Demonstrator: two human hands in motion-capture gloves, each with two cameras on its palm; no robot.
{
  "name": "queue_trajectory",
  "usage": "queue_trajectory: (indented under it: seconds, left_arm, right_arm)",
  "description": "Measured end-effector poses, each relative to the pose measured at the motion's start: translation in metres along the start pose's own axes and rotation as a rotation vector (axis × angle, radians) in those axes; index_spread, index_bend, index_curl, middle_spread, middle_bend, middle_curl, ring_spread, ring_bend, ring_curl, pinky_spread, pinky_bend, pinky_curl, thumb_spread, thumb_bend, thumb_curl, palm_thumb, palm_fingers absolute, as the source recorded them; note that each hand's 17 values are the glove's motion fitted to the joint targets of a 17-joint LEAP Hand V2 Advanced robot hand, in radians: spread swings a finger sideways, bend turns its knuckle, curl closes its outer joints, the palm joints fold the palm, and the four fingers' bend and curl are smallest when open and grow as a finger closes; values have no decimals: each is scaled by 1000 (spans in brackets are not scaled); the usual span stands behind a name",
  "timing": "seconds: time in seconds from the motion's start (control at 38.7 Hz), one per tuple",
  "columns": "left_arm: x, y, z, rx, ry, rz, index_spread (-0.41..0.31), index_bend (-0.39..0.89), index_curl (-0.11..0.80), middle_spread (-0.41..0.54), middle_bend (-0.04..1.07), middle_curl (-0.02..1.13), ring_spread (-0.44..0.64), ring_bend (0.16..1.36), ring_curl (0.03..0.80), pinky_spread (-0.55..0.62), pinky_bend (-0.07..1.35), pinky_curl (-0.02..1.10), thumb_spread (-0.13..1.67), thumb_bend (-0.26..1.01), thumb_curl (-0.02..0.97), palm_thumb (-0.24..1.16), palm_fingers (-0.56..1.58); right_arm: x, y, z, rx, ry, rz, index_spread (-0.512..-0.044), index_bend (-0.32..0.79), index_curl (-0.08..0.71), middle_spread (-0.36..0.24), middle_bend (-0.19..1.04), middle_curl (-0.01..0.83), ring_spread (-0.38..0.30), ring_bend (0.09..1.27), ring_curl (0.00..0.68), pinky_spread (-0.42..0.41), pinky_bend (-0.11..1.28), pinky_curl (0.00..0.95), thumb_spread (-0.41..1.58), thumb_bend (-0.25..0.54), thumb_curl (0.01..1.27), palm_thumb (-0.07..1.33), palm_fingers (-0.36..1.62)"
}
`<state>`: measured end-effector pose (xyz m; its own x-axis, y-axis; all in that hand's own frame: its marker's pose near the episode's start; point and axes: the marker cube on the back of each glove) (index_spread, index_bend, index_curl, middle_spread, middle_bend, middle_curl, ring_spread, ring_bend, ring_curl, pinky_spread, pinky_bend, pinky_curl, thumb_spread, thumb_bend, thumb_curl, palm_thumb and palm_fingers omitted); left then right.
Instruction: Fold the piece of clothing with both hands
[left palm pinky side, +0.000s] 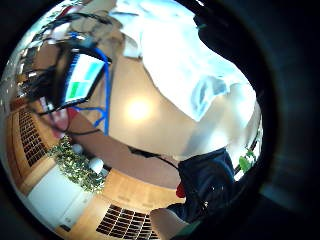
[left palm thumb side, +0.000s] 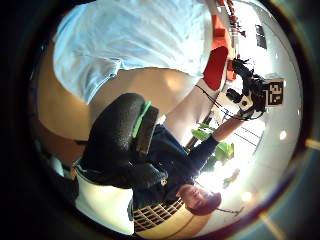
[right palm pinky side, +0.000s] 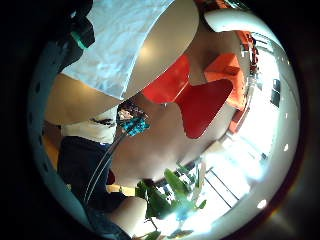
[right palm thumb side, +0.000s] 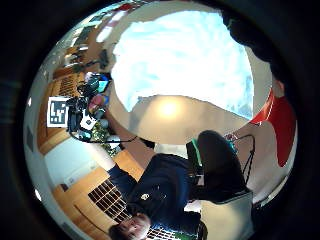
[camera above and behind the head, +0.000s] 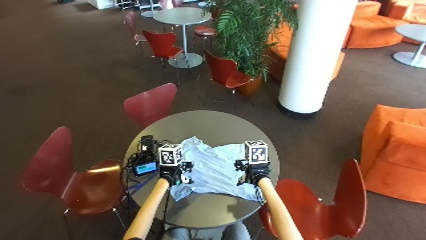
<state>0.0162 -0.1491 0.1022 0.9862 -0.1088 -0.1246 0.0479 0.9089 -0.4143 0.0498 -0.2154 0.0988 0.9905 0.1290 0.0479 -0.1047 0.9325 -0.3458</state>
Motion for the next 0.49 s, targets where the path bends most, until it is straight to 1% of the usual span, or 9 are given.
queue_trajectory:
  seconds: [0.05, 0.1, 0.18, 0.21, 0.23, 0.28, 0.34, 0.41, 0.49]
  left_arm:
    - [0, -14, 15, -3, -28, 42, -113, 207, 247, 92, 177, 252, 202, 580, 249, 196, 516, 290, 1072, 16, 229, 198, 297]
    - [-1, -25, 32, -46, -57, 44, -117, 203, 260, 80, 182, 260, 197, 569, 250, 196, 502, 290, 1074, 22, 241, 234, 310]
    - [-5, -38, 56, -120, -104, 9, -120, 187, 275, 75, 170, 266, 201, 545, 247, 203, 492, 293, 1081, 41, 265, 305, 286]
    - [-6, -40, 62, -142, -122, -11, -112, 145, 268, 105, 120, 254, 245, 532, 245, 238, 527, 306, 1082, 41, 272, 319, 170]
    - [-7, -42, 67, -153, -139, -26, -112, 148, 274, 109, 128, 265, 253, 538, 259, 247, 543, 318, 1082, 37, 276, 324, 153]
    - [-8, -44, 72, -138, -163, -33, -111, 140, 274, 134, 132, 264, 289, 540, 261, 295, 550, 322, 1087, 38, 289, 351, 78]
    - [-8, -46, 73, -91, -173, -43, -115, 156, 279, 136, 152, 263, 284, 535, 256, 308, 543, 320, 1096, 43, 305, 381, 72]
    - [-10, -51, 69, 1, -183, -80, -131, 184, 288, 67, 219, 281, 233, 510, 239, 257, 524, 304, 1103, 48, 327, 423, 217]
    - [-12, -49, 68, 25, -169, -102, -145, 196, 302, 13, 273, 304, 179, 483, 231, 201, 492, 297, 1121, 57, 346, 467, 346]
  right_arm:
    - [1, -7, 11, -17, 30, 26, -315, 120, 196, -74, 217, 310, -89, 532, 317, 18, 511, 309, 1126, 149, 291, 597, 551]
    - [-4, 10, 15, -25, 52, 38, -318, 119, 200, -85, 226, 321, -98, 535, 321, 17, 497, 308, 1114, 145, 302, 623, 565]
    - [-7, 23, 27, -55, 66, 42, -316, 123, 205, -102, 248, 338, -117, 528, 326, 8, 474, 307, 1088, 141, 325, 671, 586]
    - [-5, 20, 34, -67, 67, 46, -315, 128, 210, -107, 245, 341, -120, 529, 329, 6, 474, 308, 1078, 138, 333, 684, 596]
    - [-2, 17, 40, -80, 66, 49, -315, 126, 211, -110, 243, 344, -123, 527, 330, 5, 471, 308, 1073, 131, 337, 690, 596]
    - [2, 10, 51, -101, 59, 47, -311, 137, 219, -125, 258, 355, -142, 527, 334, -22, 463, 309, 1057, 130, 352, 721, 659]
    - [4, 4, 59, -101, 54, 44, -306, 136, 224, -138, 252, 360, -155, 523, 334, -41, 465, 309, 1040, 126, 365, 750, 696]
    - [5, 4, 64, -82, 77, 61, -304, 136, 235, -156, 252, 371, -177, 510, 340, -68, 472, 317, 1007, 118, 386, 792, 741]
    - [5, 5, 64, -33, 110, 66, -302, 141, 247, -174, 249, 383, -203, 506, 351, -105, 486, 328, 978, 109, 406, 828, 809]
